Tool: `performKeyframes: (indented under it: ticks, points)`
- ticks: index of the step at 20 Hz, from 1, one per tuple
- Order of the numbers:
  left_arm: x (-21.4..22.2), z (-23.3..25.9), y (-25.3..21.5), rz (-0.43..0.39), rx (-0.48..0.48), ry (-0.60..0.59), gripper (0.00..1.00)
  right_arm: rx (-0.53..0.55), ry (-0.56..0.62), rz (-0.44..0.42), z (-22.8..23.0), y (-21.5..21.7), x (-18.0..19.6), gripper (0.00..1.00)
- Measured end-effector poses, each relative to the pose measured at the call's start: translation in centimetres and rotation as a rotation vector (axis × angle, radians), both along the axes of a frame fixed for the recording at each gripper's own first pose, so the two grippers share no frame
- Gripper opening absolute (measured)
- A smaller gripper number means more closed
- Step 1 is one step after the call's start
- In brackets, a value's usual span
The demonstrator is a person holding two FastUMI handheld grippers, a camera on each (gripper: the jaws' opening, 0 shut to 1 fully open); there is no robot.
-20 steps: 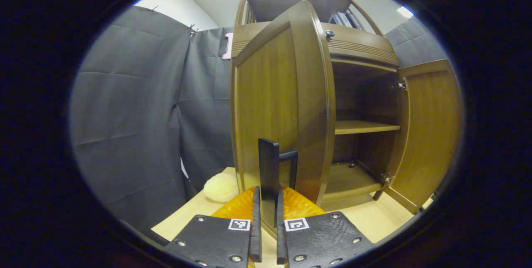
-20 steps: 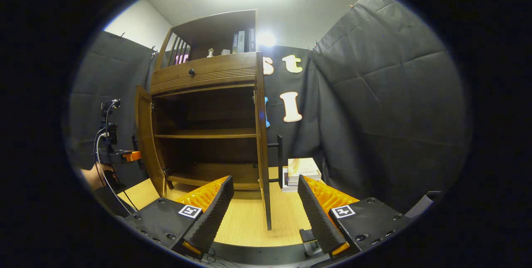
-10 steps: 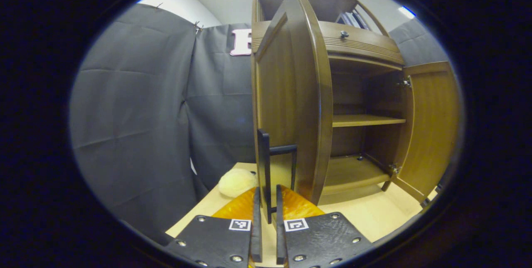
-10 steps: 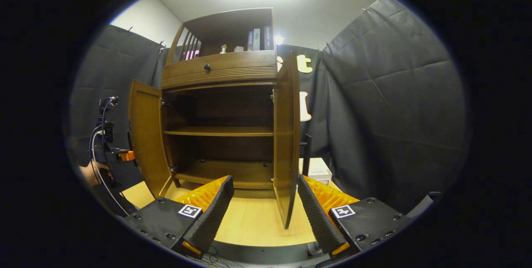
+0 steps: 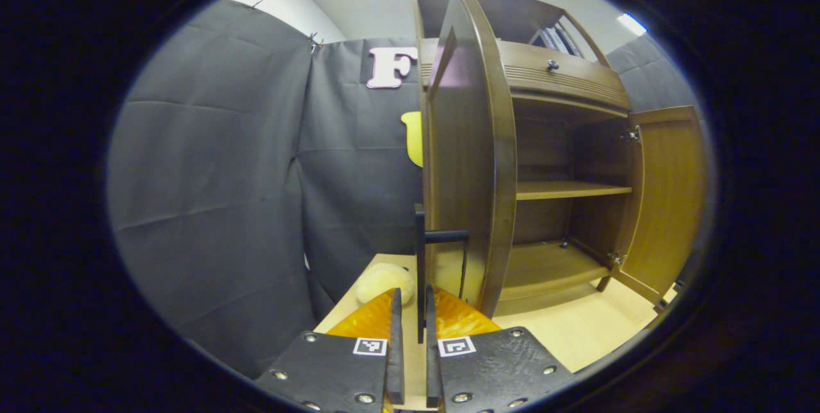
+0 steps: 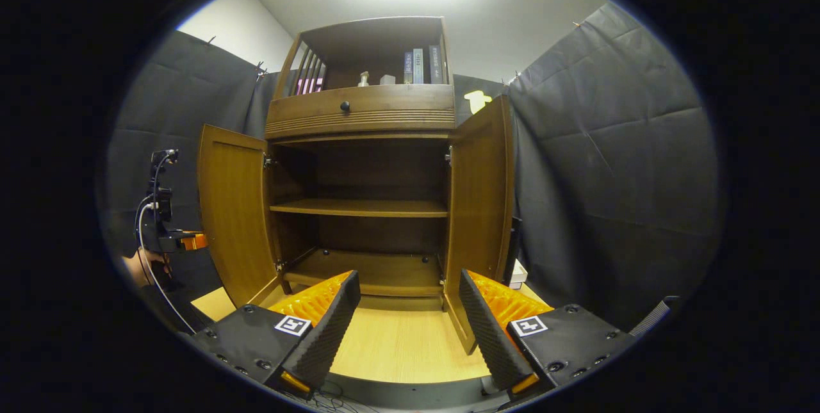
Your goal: Open the right door of the double-door shoe cabinet with the right hand, and open the left door with the left hand.
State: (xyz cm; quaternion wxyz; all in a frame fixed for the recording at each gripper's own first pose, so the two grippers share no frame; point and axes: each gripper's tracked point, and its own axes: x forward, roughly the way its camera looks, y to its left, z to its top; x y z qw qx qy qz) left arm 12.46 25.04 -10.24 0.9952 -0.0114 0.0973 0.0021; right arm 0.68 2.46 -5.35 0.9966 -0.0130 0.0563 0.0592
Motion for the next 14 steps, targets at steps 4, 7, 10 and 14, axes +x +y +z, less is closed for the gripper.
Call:
performKeyframes:
  ticks: [4, 7, 10, 14]
  points:
    - [-0.1, -0.2, 2.1, -0.012, -0.038, 0.002, 0.13, -0.002, -0.006, 0.013, 0.1, 2.8, 0.0, 0.96]
    - [-0.3, -0.2, 2.7, -0.024, -0.036, -0.008, 0.14, -0.013, -0.013, 0.017, 0.2, 4.4, 0.0, 0.96]
    - [-0.7, -0.3, 4.7, -0.014, -0.039, -0.02, 0.14, -0.018, -0.013, 0.011, 0.2, 5.3, 0.0, 0.97]
    - [-1.4, 0.1, 6.0, -0.037, -0.058, -0.032, 0.14, -0.017, -0.015, -0.005, 0.3, 5.9, -0.1, 0.97]
